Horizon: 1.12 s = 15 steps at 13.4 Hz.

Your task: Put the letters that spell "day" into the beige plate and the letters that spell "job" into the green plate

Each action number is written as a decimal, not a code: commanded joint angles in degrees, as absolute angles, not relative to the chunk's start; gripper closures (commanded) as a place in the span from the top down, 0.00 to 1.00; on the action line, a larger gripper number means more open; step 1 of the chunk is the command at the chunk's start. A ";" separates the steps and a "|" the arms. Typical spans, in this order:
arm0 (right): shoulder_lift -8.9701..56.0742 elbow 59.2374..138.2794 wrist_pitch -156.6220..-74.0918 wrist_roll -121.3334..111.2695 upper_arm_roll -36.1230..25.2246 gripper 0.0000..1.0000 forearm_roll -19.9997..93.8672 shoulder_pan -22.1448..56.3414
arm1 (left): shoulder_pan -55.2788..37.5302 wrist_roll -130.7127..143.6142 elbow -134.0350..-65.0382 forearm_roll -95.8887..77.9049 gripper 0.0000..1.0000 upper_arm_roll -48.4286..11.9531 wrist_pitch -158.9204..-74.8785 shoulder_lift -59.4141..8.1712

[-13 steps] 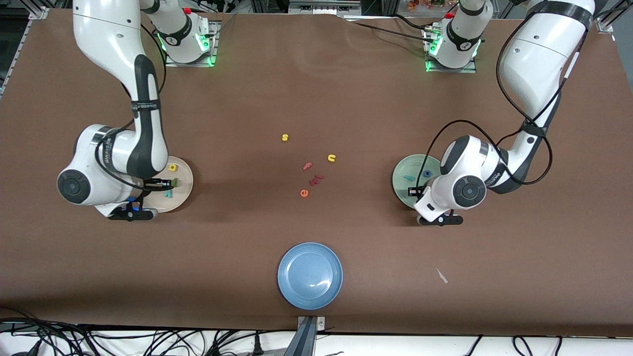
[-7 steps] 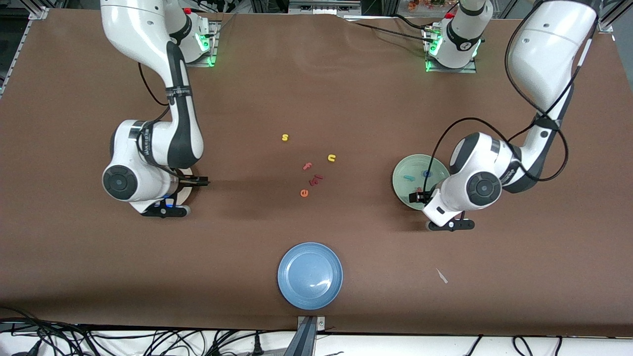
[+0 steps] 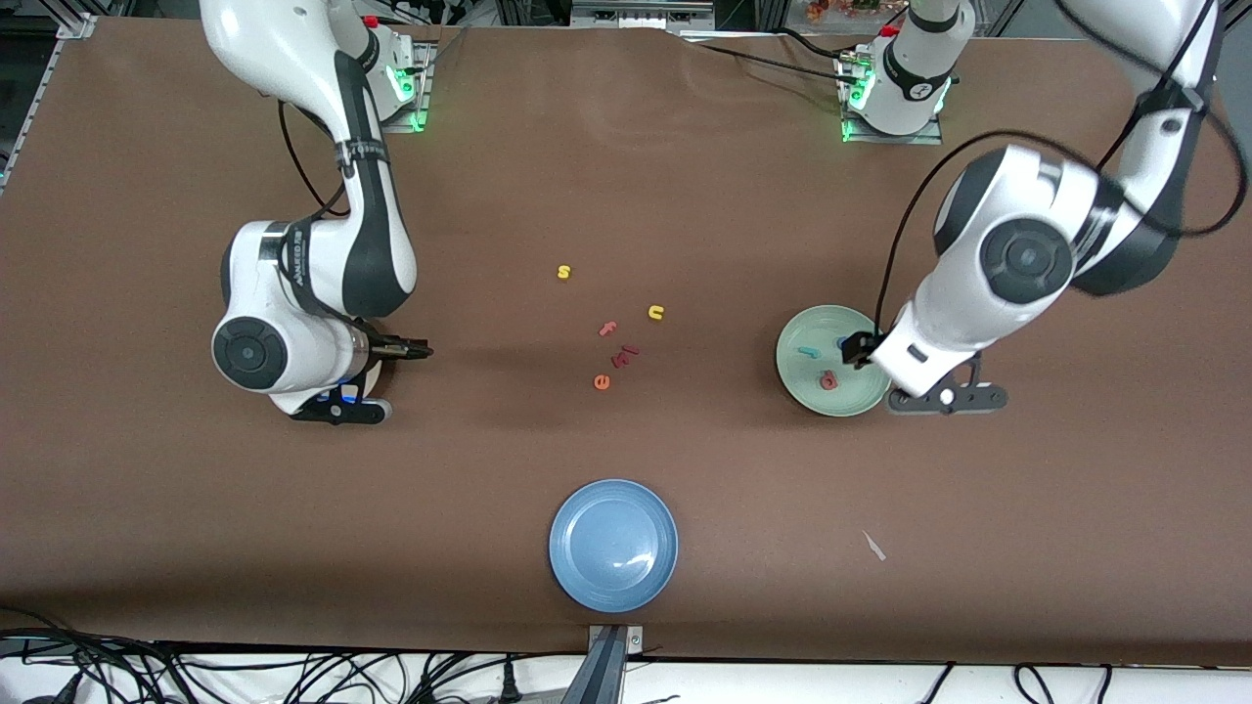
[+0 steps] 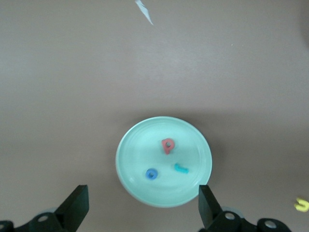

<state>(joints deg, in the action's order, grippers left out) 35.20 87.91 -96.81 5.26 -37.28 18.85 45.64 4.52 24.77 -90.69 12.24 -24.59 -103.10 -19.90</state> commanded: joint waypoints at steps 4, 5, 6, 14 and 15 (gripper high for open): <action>14.09 97.21 -98.27 11.25 -16.65 1.00 1.06 32.82 | 3.61 9.97 -90.26 6.08 1.00 -18.31 -97.74 -9.16; 11.97 97.47 -97.74 11.16 -13.48 1.00 0.62 29.04 | 3.08 4.19 -90.44 3.11 1.00 -15.67 -97.65 -7.23; 10.21 98.08 -97.39 11.08 -11.45 1.00 -0.08 25.61 | 1.07 -1.09 -91.66 2.03 1.00 -12.51 -97.65 -5.38; 3.60 93.62 -87.47 5.19 -5.46 1.00 -1.05 8.98 | -2.46 -4.31 -98.89 1.76 1.00 -4.12 -98.36 0.80; 3.60 93.08 -86.32 5.10 -5.36 1.00 -1.05 8.70 | -2.11 -4.48 -97.92 1.76 1.00 -4.13 -97.57 0.01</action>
